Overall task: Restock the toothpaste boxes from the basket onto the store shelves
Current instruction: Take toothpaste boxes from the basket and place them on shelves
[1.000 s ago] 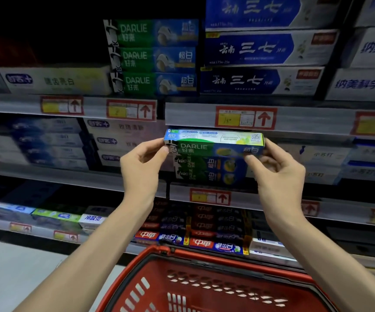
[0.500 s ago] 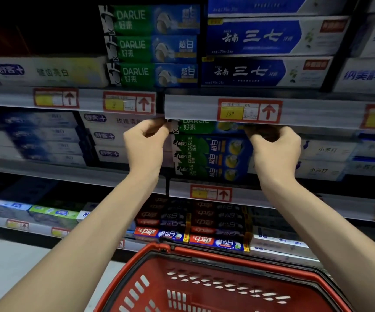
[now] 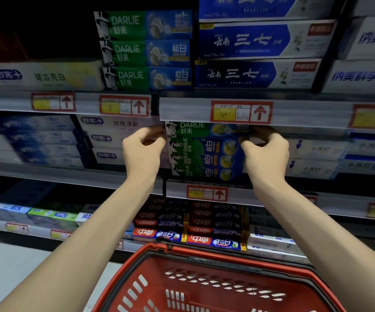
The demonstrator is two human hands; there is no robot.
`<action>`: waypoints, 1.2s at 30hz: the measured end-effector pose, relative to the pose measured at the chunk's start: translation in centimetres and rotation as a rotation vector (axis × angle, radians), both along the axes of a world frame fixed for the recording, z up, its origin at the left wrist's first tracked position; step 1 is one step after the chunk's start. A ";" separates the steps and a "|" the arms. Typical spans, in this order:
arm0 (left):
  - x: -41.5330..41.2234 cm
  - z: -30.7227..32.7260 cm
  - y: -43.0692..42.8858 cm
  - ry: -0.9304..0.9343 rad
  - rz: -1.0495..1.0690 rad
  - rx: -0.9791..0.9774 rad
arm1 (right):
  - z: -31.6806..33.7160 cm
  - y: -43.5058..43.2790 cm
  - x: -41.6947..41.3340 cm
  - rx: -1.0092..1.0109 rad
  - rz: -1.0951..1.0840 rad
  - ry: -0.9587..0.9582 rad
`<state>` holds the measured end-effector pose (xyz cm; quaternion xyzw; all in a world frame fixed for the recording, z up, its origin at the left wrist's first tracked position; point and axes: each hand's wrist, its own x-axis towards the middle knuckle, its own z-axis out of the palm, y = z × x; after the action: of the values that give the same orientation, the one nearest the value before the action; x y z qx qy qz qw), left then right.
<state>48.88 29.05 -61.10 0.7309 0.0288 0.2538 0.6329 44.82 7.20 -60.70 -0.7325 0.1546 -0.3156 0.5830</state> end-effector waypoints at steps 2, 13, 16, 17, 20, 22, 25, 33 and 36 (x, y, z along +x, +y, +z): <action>-0.1 -0.1 0.1 0.009 0.000 0.007 | 0.2 -0.1 -0.1 0.022 -0.012 0.000; -3.8 -0.5 1.6 0.059 -0.014 -0.057 | -0.6 -0.5 -4.8 0.041 0.029 0.048; -5.6 -0.2 1.9 0.098 -0.032 -0.016 | -0.8 -0.4 -6.5 0.063 0.060 0.071; -6.1 -0.2 2.0 0.108 -0.037 0.002 | -0.7 -0.3 -7.0 0.054 0.068 0.081; -7.4 0.1 1.9 0.133 -0.065 0.030 | -0.4 -0.4 -7.7 0.026 0.076 0.097; -7.4 0.2 1.9 0.146 -0.081 0.062 | 0.0 -0.6 -7.4 -0.006 0.075 0.099; -6.2 0.7 1.7 0.154 -0.108 0.100 | 0.7 -0.8 -6.3 -0.032 0.089 0.113; -1.3 1.5 0.9 0.171 -0.055 0.171 | 1.7 -1.1 -3.1 -0.143 0.165 0.163; -0.9 1.1 0.8 0.184 -0.079 0.179 | 1.4 -0.8 -2.4 -0.189 0.196 0.143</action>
<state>47.99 29.81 -59.97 0.8052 0.0348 0.1622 0.5693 42.47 6.44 -59.26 -0.8163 0.0929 -0.2173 0.5271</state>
